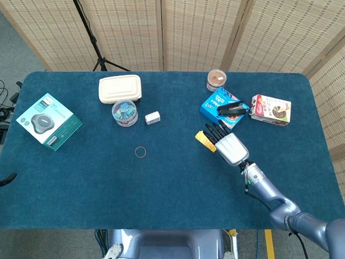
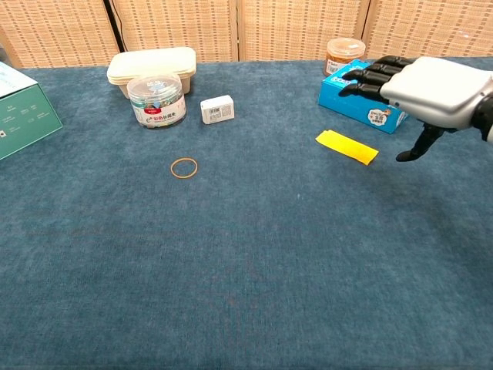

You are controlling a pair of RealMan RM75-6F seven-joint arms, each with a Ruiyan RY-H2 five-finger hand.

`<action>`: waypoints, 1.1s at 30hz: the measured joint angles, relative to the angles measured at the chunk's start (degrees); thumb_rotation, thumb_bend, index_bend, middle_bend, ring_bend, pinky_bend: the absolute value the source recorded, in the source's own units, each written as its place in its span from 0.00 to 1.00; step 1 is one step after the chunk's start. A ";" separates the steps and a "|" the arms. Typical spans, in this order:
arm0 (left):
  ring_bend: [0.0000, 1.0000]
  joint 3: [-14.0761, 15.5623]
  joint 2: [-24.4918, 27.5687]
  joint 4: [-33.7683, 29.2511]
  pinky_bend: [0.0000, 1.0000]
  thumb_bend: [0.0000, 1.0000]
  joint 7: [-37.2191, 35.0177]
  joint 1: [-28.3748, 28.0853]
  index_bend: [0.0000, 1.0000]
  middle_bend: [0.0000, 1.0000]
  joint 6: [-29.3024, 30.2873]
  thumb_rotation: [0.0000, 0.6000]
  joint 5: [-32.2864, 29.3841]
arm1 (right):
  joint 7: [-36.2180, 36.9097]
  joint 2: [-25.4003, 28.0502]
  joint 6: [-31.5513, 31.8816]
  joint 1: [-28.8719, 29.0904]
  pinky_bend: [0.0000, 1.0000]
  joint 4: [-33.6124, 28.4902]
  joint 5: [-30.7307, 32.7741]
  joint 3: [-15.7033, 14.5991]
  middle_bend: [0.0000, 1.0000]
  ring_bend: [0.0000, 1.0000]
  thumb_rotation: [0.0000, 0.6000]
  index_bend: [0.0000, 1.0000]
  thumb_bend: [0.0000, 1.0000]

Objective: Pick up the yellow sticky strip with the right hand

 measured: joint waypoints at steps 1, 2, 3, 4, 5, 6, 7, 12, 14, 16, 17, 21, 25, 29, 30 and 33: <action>0.00 -0.02 0.00 0.03 0.00 0.00 -0.05 -0.02 0.00 0.00 -0.06 1.00 -0.07 | 0.12 -0.63 -0.10 0.33 0.00 1.01 -0.02 -0.26 0.00 0.00 1.00 0.07 0.16; 0.00 -0.03 0.00 0.05 0.00 0.00 -0.07 -0.03 0.00 0.00 -0.11 1.00 -0.14 | 0.23 -1.02 -0.17 0.56 0.00 1.66 -0.03 -0.44 0.00 0.00 1.00 0.07 0.17; 0.00 -0.06 0.00 0.06 0.00 0.00 -0.08 -0.06 0.00 0.00 -0.17 1.00 -0.22 | 0.35 -1.37 -0.21 0.77 0.00 2.23 -0.04 -0.60 0.00 0.00 1.00 0.07 0.19; 0.00 -0.08 0.00 0.07 0.00 0.00 -0.07 -0.10 0.00 0.00 -0.28 1.00 -0.32 | 0.49 -1.80 -0.25 1.02 0.00 2.91 -0.02 -0.80 0.00 0.00 1.00 0.07 0.21; 0.00 -0.10 0.01 0.07 0.00 0.00 -0.04 -0.15 0.00 0.00 -0.37 1.00 -0.38 | 0.63 -2.12 -0.28 1.20 0.00 3.35 0.00 -0.93 0.00 0.00 1.00 0.07 0.23; 0.00 -0.11 0.01 0.05 0.00 0.00 0.01 -0.19 0.00 0.00 -0.45 1.00 -0.44 | 0.84 -2.41 -0.30 1.38 0.00 3.76 0.05 -1.04 0.00 0.00 1.00 0.07 0.24; 0.00 -0.13 -0.01 0.03 0.00 0.00 0.12 -0.24 0.00 0.00 -0.53 1.00 -0.53 | 1.07 -2.73 -0.34 1.60 0.00 4.24 0.14 -1.16 0.00 0.00 1.00 0.07 0.24; 0.00 -0.19 -0.11 -0.07 0.00 0.00 0.60 -0.44 0.00 0.00 -0.81 1.00 -0.86 | 1.20 -3.71 -0.89 2.31 0.00 6.14 0.59 -1.61 0.00 0.00 1.00 0.06 0.24; 0.00 -0.24 -0.18 -0.07 0.00 0.00 0.75 -0.53 0.00 0.00 -0.92 1.00 -1.06 | 1.25 -4.11 -1.09 2.53 0.00 7.03 0.72 -1.87 0.00 0.00 1.00 0.06 0.24; 0.00 -0.29 -0.24 -0.07 0.00 0.00 0.91 -0.60 0.00 0.00 -1.01 1.00 -1.21 | 1.30 -4.58 -1.15 2.72 0.00 8.05 0.78 -2.12 0.00 0.00 1.00 0.06 0.24; 0.00 -0.30 -0.27 -0.08 0.00 0.00 0.98 -0.65 0.00 0.00 -1.07 1.00 -1.28 | 1.36 -4.81 -1.18 2.80 0.00 8.54 0.82 -2.21 0.00 0.00 1.00 0.06 0.24; 0.00 -0.36 -0.36 -0.08 0.00 0.00 1.24 -0.81 0.00 0.00 -1.36 1.00 -1.61 | 1.77 -5.87 -1.24 3.19 0.00 10.67 1.00 -2.54 0.00 0.00 1.00 0.06 0.24; 0.00 -0.46 -0.49 -0.18 0.00 0.00 1.74 -1.06 0.00 0.00 -1.67 1.00 -2.03 | 2.47 -7.24 -0.91 3.52 0.00 13.02 0.94 -3.13 0.00 0.00 1.00 0.06 0.24; 0.00 -0.53 -0.52 -0.40 0.00 0.00 1.72 -1.23 0.00 0.00 -1.97 1.00 -2.27 | 3.45 -8.36 -1.07 3.97 0.00 14.55 1.10 -3.50 0.00 0.00 1.00 0.06 0.24; 0.00 -0.55 -0.48 -0.41 0.00 0.00 1.63 -1.24 0.00 0.00 -1.99 1.00 -2.26 | 3.69 -8.58 -1.19 4.12 0.00 14.82 1.18 -3.54 0.00 0.00 1.00 0.06 0.24; 0.00 -0.57 -0.42 -0.33 0.00 0.00 1.43 -1.23 0.00 0.00 -2.01 1.00 -2.30 | 4.07 -9.23 -1.36 4.52 0.00 15.59 1.37 -3.61 0.00 0.00 1.00 0.06 0.24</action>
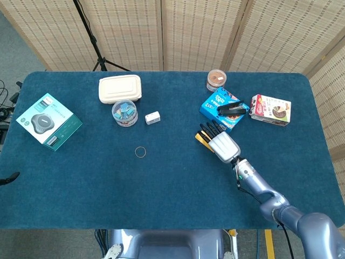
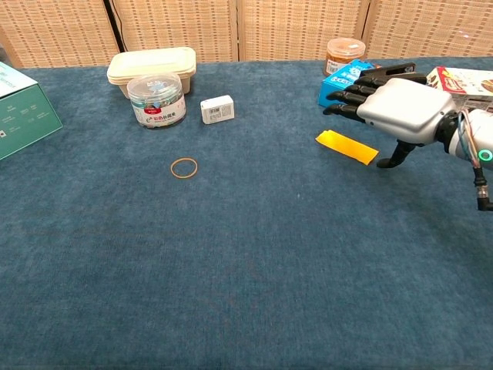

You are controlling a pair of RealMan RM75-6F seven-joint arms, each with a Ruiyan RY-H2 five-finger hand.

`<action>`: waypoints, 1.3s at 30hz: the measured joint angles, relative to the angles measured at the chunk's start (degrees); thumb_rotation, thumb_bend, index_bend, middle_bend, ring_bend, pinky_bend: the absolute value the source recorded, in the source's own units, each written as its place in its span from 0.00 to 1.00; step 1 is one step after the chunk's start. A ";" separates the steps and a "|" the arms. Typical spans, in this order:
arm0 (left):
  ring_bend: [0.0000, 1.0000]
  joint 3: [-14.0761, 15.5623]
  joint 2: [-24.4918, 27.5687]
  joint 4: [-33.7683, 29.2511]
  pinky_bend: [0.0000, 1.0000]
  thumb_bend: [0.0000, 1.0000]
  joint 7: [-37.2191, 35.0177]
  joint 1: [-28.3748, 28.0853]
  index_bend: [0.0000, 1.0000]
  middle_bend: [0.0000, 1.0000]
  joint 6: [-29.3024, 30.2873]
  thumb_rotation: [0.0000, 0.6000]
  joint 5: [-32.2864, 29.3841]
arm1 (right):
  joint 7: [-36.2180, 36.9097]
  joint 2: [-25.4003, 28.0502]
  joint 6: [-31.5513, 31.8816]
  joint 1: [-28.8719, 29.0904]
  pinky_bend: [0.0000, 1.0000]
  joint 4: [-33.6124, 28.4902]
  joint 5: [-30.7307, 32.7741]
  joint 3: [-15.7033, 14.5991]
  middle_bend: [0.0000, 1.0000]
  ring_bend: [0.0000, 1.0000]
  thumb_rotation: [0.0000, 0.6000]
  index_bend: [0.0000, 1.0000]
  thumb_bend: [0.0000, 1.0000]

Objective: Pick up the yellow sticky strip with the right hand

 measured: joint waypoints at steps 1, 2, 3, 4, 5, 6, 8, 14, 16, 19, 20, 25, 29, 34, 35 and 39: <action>0.00 -0.03 0.02 0.06 0.00 0.00 -0.07 -0.02 0.00 0.00 -0.07 1.00 -0.10 | 0.13 -0.25 -0.01 0.14 0.00 0.28 0.05 -0.04 0.00 0.00 1.00 0.06 0.24; 0.00 -0.06 0.03 0.10 0.00 0.00 -0.09 -0.05 0.00 0.00 -0.15 1.00 -0.19 | 0.18 -0.43 0.00 0.25 0.00 0.49 0.08 -0.06 0.00 0.00 1.00 0.06 0.24; 0.00 -0.08 0.02 0.14 0.00 0.00 -0.10 -0.10 0.00 0.00 -0.25 1.00 -0.29 | 0.20 -0.59 -0.01 0.35 0.00 0.70 0.11 -0.08 0.00 0.00 1.00 0.06 0.24; 0.00 -0.10 0.02 0.19 0.00 0.00 -0.07 -0.18 0.00 0.00 -0.39 1.00 -0.39 | 0.19 -0.80 -0.05 0.49 0.00 1.00 0.17 -0.09 0.00 0.00 1.00 0.06 0.24; 0.00 -0.11 0.01 0.21 0.00 0.00 -0.04 -0.23 0.00 0.00 -0.47 1.00 -0.43 | 0.18 -0.97 -0.10 0.59 0.00 1.25 0.22 -0.09 0.00 0.00 1.00 0.06 0.24; 0.00 -0.12 0.01 0.22 0.00 0.00 -0.01 -0.26 0.00 0.00 -0.52 1.00 -0.48 | 0.16 -1.16 -0.16 0.70 0.00 1.51 0.30 -0.09 0.00 0.00 1.00 0.06 0.24; 0.00 -0.10 -0.02 0.23 0.00 0.00 0.13 -0.28 0.00 0.00 -0.52 1.00 -0.49 | 0.12 -1.63 -0.27 0.97 0.00 2.14 0.48 -0.03 0.00 0.00 1.00 0.06 0.24; 0.00 -0.14 -0.08 0.33 0.00 0.00 0.23 -0.39 0.00 0.00 -0.80 1.00 -1.01 | -0.10 -3.04 0.01 1.87 0.00 3.70 1.17 0.64 0.00 0.00 1.00 0.06 0.24; 0.00 -0.18 -0.11 0.35 0.00 0.00 0.33 -0.43 0.00 0.00 -0.85 1.00 -1.17 | -0.09 -3.47 -0.04 2.31 0.00 4.10 1.50 0.94 0.00 0.00 1.00 0.06 0.24; 0.00 -0.19 -0.16 0.36 0.00 0.00 0.52 -0.51 0.00 0.00 -0.97 1.00 -1.33 | -0.14 -4.06 -0.59 3.01 0.00 4.66 1.90 1.25 0.00 0.00 1.00 0.06 0.24; 0.00 -0.19 -0.17 0.38 0.00 0.00 0.57 -0.53 0.00 0.00 -1.02 1.00 -1.38 | -0.17 -4.26 -0.82 3.20 0.00 4.82 2.01 1.31 0.00 0.00 1.00 0.06 0.24; 0.00 -0.24 -0.17 0.42 0.00 0.00 0.45 -0.56 0.00 0.00 -1.08 1.00 -1.57 | -0.22 -5.23 -1.33 3.99 0.00 5.53 2.55 1.58 0.00 0.00 1.00 0.07 0.24; 0.00 -0.24 -0.10 0.53 0.00 0.00 0.13 -0.51 0.00 0.00 -1.12 1.00 -1.62 | -0.15 -5.38 -0.45 4.50 0.00 5.56 2.73 2.09 0.00 0.00 1.00 0.07 0.24; 0.00 -0.11 -0.04 0.42 0.00 0.00 0.02 -0.43 0.00 0.00 -0.96 1.00 -1.08 | -0.84 -5.31 1.52 5.83 0.00 4.99 3.14 3.61 0.00 0.00 1.00 0.07 0.24; 0.00 -0.07 -0.03 0.40 0.00 0.00 0.01 -0.40 0.00 0.00 -0.90 1.00 -0.94 | -0.86 -5.12 1.72 5.90 0.00 4.60 3.17 3.71 0.00 0.00 1.00 0.07 0.24; 0.00 0.02 0.05 0.39 0.00 0.00 -0.31 -0.36 0.00 0.00 -0.89 1.00 -0.60 | -0.84 -3.09 2.56 5.67 0.00 1.63 2.96 3.47 0.00 0.00 1.00 0.07 0.24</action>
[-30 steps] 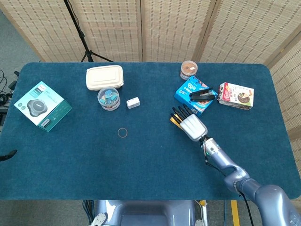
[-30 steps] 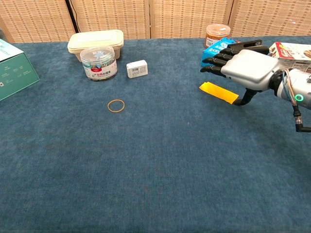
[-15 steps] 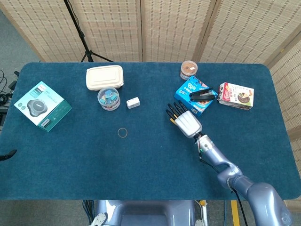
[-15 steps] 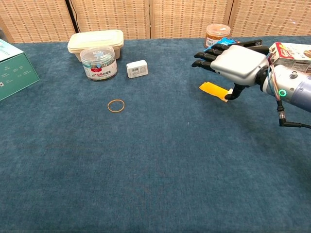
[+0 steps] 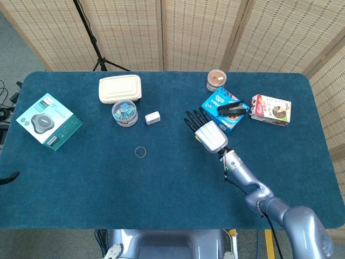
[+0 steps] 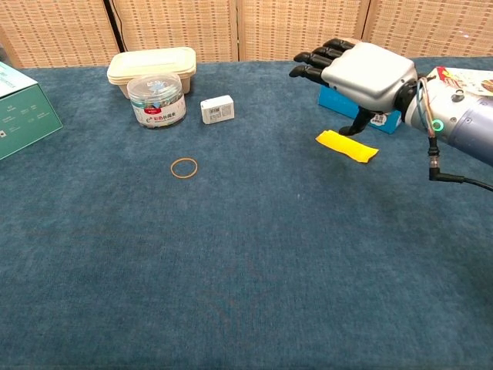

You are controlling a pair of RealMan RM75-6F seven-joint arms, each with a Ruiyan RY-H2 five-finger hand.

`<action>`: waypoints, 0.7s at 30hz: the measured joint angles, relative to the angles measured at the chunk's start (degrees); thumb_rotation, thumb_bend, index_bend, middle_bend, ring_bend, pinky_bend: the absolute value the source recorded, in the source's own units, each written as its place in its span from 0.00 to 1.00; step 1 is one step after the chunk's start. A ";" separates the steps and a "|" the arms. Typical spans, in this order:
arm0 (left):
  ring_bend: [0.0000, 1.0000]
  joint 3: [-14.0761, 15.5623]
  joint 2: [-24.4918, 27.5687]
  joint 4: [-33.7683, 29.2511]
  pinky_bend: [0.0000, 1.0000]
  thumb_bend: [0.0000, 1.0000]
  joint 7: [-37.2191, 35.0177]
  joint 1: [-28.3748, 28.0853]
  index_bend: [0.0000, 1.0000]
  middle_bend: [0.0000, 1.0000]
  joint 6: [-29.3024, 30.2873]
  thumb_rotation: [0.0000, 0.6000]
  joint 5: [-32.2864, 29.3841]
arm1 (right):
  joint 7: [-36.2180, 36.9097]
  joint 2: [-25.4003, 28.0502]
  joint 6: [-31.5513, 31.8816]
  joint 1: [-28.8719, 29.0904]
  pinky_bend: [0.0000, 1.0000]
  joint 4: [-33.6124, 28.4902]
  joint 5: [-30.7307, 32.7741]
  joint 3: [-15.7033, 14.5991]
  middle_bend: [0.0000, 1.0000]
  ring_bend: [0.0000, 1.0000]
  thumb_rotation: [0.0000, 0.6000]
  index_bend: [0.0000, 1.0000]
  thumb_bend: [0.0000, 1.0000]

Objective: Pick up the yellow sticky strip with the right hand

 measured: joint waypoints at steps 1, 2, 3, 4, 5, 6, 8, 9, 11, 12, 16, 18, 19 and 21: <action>0.00 0.04 0.04 0.03 0.00 0.00 -0.06 0.01 0.00 0.00 -0.02 1.00 0.11 | -0.04 1.06 0.14 -0.28 0.00 -1.28 -0.18 -0.37 0.00 0.00 1.00 0.07 0.24; 0.00 0.07 0.07 0.05 0.00 0.00 -0.12 0.02 0.00 0.00 -0.01 1.00 0.20 | -0.06 1.97 0.22 -0.59 0.00 -2.29 -0.34 -0.77 0.00 0.00 1.00 0.07 0.24; 0.00 0.10 0.09 0.07 0.00 0.00 -0.18 0.05 0.00 0.00 0.01 1.00 0.27 | -0.08 2.93 0.27 -0.94 0.00 -3.31 -0.52 -1.26 0.00 0.00 1.00 0.06 0.24; 0.00 0.14 0.11 0.08 0.00 0.00 -0.25 0.10 0.00 0.00 0.08 1.00 0.37 | -0.11 4.22 0.25 -1.51 0.00 -4.53 -0.78 -2.04 0.00 0.00 1.00 0.06 0.24; 0.00 0.16 0.12 0.09 0.00 0.00 -0.30 0.12 0.00 0.00 0.11 1.00 0.43 | -0.12 5.09 0.23 -1.98 0.00 -5.26 -0.98 -2.73 0.00 0.00 1.00 0.06 0.24; 0.00 0.17 0.13 0.09 0.00 0.00 -0.36 0.14 0.00 0.00 0.14 1.00 0.49 | -0.11 5.85 0.17 -2.45 0.00 -5.88 -1.20 -3.44 0.00 0.00 1.00 0.06 0.24; 0.00 0.22 0.16 0.04 0.00 0.00 -0.41 0.18 0.00 0.00 0.21 1.00 0.67 | -0.06 7.02 0.01 -3.51 0.00 -6.61 -1.78 -5.01 0.00 0.00 1.00 0.06 0.24; 0.00 0.25 0.16 0.01 0.00 0.00 -0.38 0.19 0.00 0.00 0.24 1.00 0.74 | -0.02 7.28 -0.06 -3.93 0.00 -6.66 -2.02 -5.54 0.00 0.00 1.00 0.06 0.24; 0.00 0.33 0.13 -0.13 0.00 0.00 -0.21 0.17 0.00 0.00 0.24 1.00 0.95 | 0.33 7.33 -0.30 -4.57 0.00 -6.24 -2.31 -6.33 0.00 0.00 1.00 0.06 0.24; 0.00 0.34 0.12 -0.18 0.00 0.00 -0.10 0.16 0.00 0.00 0.25 1.00 0.98 | 0.57 7.22 -0.35 -4.68 0.00 -5.89 -2.39 -6.46 0.00 0.00 1.00 0.06 0.24; 0.00 0.42 0.01 -0.32 0.00 0.00 0.28 0.05 0.00 0.00 0.15 1.00 1.00 | 1.38 5.88 -0.31 -4.82 0.00 -3.67 -2.55 -6.56 0.00 0.00 1.00 0.06 0.24; 0.00 0.39 0.00 -0.30 0.00 0.00 0.33 0.00 0.00 0.00 0.06 1.00 0.85 | 1.67 5.11 -0.41 -4.72 0.00 -2.55 -2.49 -6.43 0.00 0.00 1.00 0.06 0.24; 0.00 0.36 0.00 -0.27 0.00 0.00 0.36 -0.05 0.00 0.00 0.00 1.00 0.75 | 1.86 4.58 -0.56 -4.61 0.00 -1.79 -2.41 -6.30 0.00 0.00 1.00 0.06 0.24; 0.00 0.32 0.00 -0.22 0.00 0.00 0.34 -0.08 0.00 0.00 -0.05 1.00 0.59 | 2.14 3.72 -1.01 -4.36 0.00 -0.49 -2.29 -6.15 0.00 0.00 1.00 0.06 0.24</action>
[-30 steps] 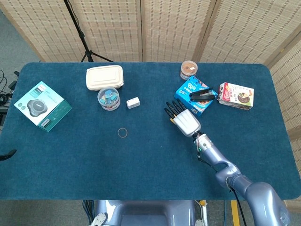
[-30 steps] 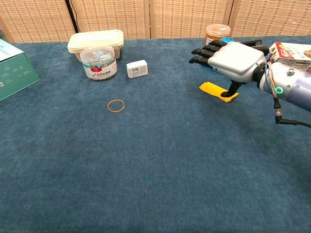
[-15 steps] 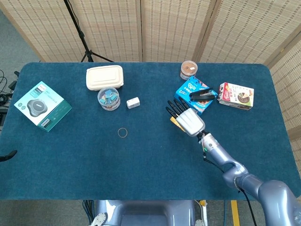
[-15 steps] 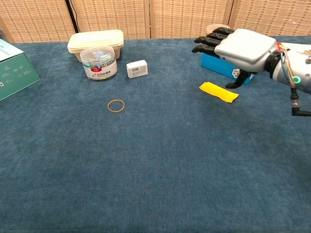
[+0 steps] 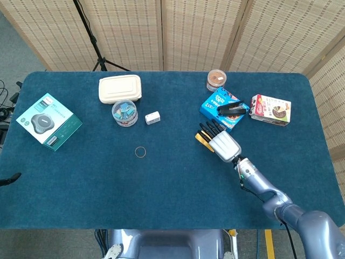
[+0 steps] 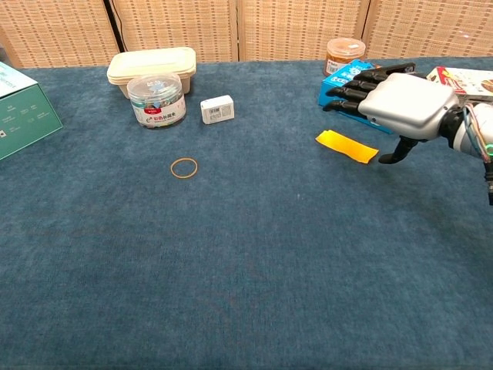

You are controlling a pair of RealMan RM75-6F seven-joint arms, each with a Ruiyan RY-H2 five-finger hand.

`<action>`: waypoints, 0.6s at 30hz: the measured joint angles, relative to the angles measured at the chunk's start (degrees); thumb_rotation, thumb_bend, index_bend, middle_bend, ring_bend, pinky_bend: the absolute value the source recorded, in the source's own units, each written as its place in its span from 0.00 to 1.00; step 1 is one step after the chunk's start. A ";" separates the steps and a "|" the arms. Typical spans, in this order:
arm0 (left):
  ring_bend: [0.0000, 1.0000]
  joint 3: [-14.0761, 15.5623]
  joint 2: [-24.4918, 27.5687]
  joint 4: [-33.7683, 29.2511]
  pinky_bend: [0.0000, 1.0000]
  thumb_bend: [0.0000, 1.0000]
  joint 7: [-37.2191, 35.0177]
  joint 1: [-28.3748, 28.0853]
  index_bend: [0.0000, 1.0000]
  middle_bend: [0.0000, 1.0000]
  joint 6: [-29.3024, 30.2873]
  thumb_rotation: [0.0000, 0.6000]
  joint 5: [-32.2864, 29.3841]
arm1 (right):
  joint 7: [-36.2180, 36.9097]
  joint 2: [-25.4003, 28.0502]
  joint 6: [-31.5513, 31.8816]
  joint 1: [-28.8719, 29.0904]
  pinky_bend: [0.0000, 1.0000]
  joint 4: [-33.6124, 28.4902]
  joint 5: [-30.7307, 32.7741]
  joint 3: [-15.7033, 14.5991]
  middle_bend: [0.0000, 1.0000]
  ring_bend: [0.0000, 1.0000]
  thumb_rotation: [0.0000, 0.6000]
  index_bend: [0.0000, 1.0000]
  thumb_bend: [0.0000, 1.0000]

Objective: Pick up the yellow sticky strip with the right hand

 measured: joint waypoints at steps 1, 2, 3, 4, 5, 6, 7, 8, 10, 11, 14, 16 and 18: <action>0.00 -0.02 0.01 0.06 0.00 0.00 -0.07 -0.01 0.00 0.00 -0.06 1.00 -0.08 | 0.09 -0.33 -0.27 0.12 0.00 0.52 0.03 0.02 0.00 0.00 1.00 0.06 0.24; 0.00 -0.03 0.01 0.10 0.00 0.00 -0.10 -0.03 0.00 0.00 -0.09 1.00 -0.15 | 0.19 -0.67 -0.58 0.25 0.00 1.02 0.05 0.02 0.00 0.00 1.00 0.06 0.24; 0.00 -0.05 0.01 0.14 0.00 0.00 -0.14 -0.04 0.00 0.00 -0.14 1.00 -0.23 | 0.30 -1.01 -0.86 0.37 0.00 1.49 0.07 0.02 0.00 0.00 1.00 0.06 0.24; 0.00 -0.07 0.02 0.19 0.00 0.00 -0.20 -0.06 0.00 0.00 -0.20 1.00 -0.30 | 0.43 -1.43 -1.15 0.50 0.00 2.05 0.10 0.02 0.00 0.00 1.00 0.06 0.24; 0.00 -0.09 0.03 0.22 0.00 0.00 -0.25 -0.07 0.00 0.00 -0.23 1.00 -0.35 | 0.53 -1.73 -1.28 0.60 0.00 2.46 0.11 0.02 0.00 0.00 1.00 0.06 0.24; 0.00 -0.10 0.04 0.24 0.00 0.00 -0.27 -0.08 0.00 0.00 -0.24 1.00 -0.37 | 0.64 -2.02 -1.39 0.68 0.00 2.84 0.11 0.02 0.00 0.00 1.00 0.06 0.24; 0.00 -0.12 0.05 0.28 0.00 0.00 -0.31 -0.09 0.00 0.00 -0.27 1.00 -0.46 | 0.83 -2.40 -1.55 0.81 0.00 3.34 0.13 0.03 0.00 0.00 1.00 0.07 0.24; 0.00 -0.14 0.06 0.31 0.00 0.00 -0.34 -0.09 0.00 0.00 -0.29 1.00 -0.55 | 1.01 -2.70 -1.65 0.91 0.00 3.72 0.15 0.06 0.00 0.00 1.00 0.07 0.24; 0.00 -0.17 0.06 0.38 0.00 0.00 -0.39 -0.13 0.00 0.00 -0.41 1.00 -0.66 | 1.53 -3.44 -1.75 1.14 0.00 4.70 0.28 0.23 0.00 0.00 1.00 0.11 0.24; 0.00 -0.17 0.07 0.41 0.00 0.00 -0.40 -0.16 0.00 0.00 -0.48 1.00 -0.70 | 1.67 -3.62 -1.75 1.18 0.00 4.94 0.32 0.29 0.00 0.00 1.00 0.13 0.24; 0.00 -0.20 0.06 0.47 0.00 0.00 -0.33 -0.26 0.00 0.00 -0.66 1.00 -0.87 | 2.41 -4.45 -1.67 1.35 0.00 6.23 0.43 0.46 0.00 0.00 1.00 0.22 0.24; 0.00 -0.21 0.05 0.47 0.00 0.00 -0.26 -0.31 0.00 0.00 -0.73 1.00 -0.92 | 2.83 -4.95 -1.68 1.44 0.00 7.11 0.44 0.45 0.00 0.00 1.00 0.26 0.24; 0.00 -0.21 0.04 0.46 0.00 0.00 -0.13 -0.34 0.00 0.00 -0.74 1.00 -0.94 | 3.23 -5.31 -1.68 1.48 0.00 7.74 0.42 0.39 0.00 0.00 1.00 0.28 0.24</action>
